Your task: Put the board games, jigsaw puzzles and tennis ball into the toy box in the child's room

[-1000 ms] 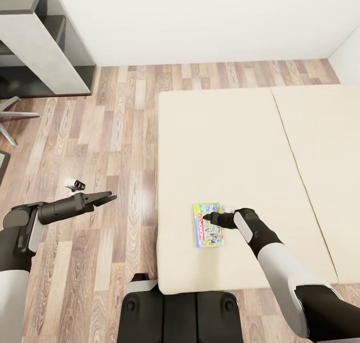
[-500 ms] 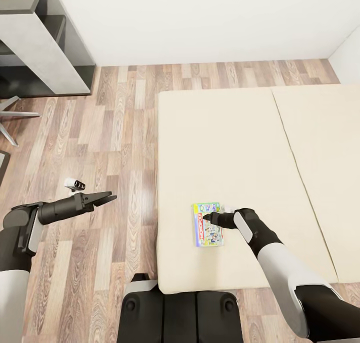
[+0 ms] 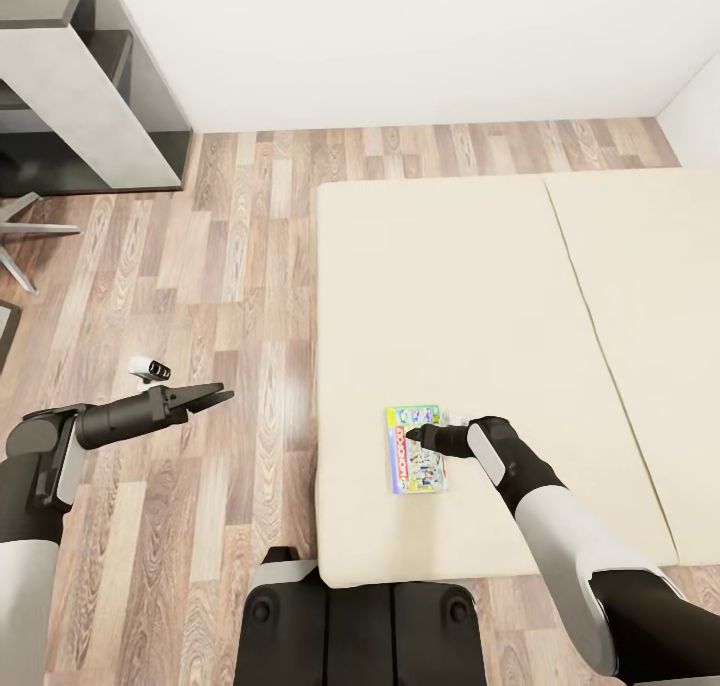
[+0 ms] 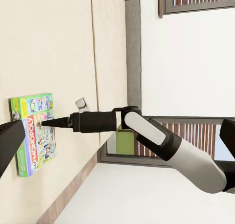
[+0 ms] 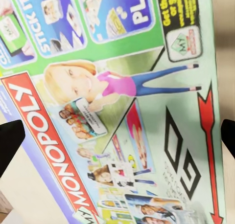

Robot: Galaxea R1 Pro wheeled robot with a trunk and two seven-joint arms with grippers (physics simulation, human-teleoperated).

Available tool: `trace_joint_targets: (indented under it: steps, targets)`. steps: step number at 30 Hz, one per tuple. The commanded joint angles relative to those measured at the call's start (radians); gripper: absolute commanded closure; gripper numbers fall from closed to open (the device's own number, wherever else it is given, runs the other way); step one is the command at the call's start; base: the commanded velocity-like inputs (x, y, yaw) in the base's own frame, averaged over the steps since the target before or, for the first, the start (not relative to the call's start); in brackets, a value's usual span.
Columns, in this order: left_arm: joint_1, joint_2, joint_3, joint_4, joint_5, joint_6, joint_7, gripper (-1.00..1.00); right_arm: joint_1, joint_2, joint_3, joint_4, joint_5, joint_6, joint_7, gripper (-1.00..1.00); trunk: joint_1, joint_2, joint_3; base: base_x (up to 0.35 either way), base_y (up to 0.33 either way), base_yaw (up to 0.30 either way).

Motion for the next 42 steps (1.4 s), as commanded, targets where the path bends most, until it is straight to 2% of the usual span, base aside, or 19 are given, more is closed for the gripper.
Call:
trace_joint_targets:
  steps: [1,42]
  targets:
    - [0.000,0.000,0.000,0.000,-0.001,0.011,-0.004,-1.00,0.000,0.000,0.001,-0.001,0.004,0.004,0.003,-1.00,0.001,-0.002,-0.001,0.000,0.020,0.000]
    - [0.000,0.001,0.000,0.001,-0.002,0.011,-0.004,-1.00,0.000,0.001,-0.001,-0.001,0.004,0.004,0.003,-1.00,0.001,-0.002,-0.001,-0.001,0.021,0.000]
